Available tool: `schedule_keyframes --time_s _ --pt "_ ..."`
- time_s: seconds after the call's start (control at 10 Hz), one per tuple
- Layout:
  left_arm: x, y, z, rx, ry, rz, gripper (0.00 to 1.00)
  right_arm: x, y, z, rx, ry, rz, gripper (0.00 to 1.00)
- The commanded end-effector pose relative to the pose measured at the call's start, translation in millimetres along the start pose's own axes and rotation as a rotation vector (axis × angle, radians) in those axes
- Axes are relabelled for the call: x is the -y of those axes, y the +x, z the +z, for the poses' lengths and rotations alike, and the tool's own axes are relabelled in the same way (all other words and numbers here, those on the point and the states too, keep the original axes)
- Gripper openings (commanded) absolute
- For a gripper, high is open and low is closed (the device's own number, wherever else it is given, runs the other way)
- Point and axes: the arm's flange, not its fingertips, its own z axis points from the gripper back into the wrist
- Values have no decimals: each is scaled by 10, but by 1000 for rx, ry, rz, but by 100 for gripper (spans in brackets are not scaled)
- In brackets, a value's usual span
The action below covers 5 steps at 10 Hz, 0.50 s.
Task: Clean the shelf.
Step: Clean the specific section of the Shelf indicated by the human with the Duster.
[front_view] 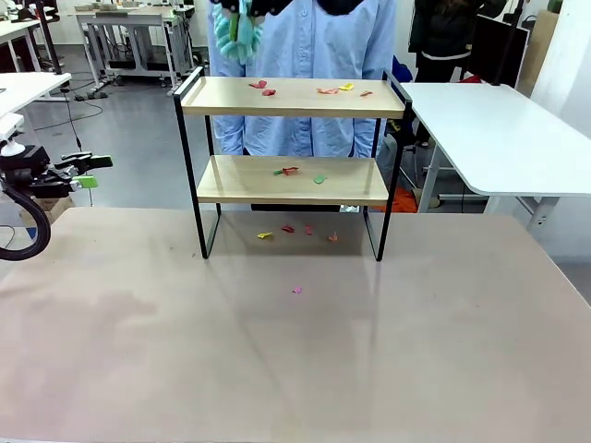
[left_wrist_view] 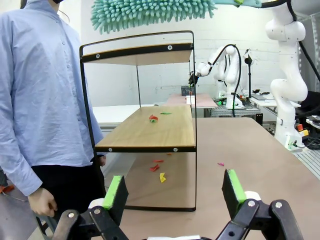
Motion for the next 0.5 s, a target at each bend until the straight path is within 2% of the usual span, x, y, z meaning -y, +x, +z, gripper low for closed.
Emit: schedule_keyframes --time_s 0.0,0.2,0.3,0.4 --pt "25 39 -7 0 -2 -2 100 111 -9 110 11 23 9 13" --pt "25 39 -7 0 -2 -2 100 111 -9 110 11 23 9 13" --pt "25 39 -7 0 -2 -2 100 -7 26 -17 -5 2 -2 13" --pt "25 39 -7 0 -2 -2 100 -195 8 -164 27 -17 -30 13"
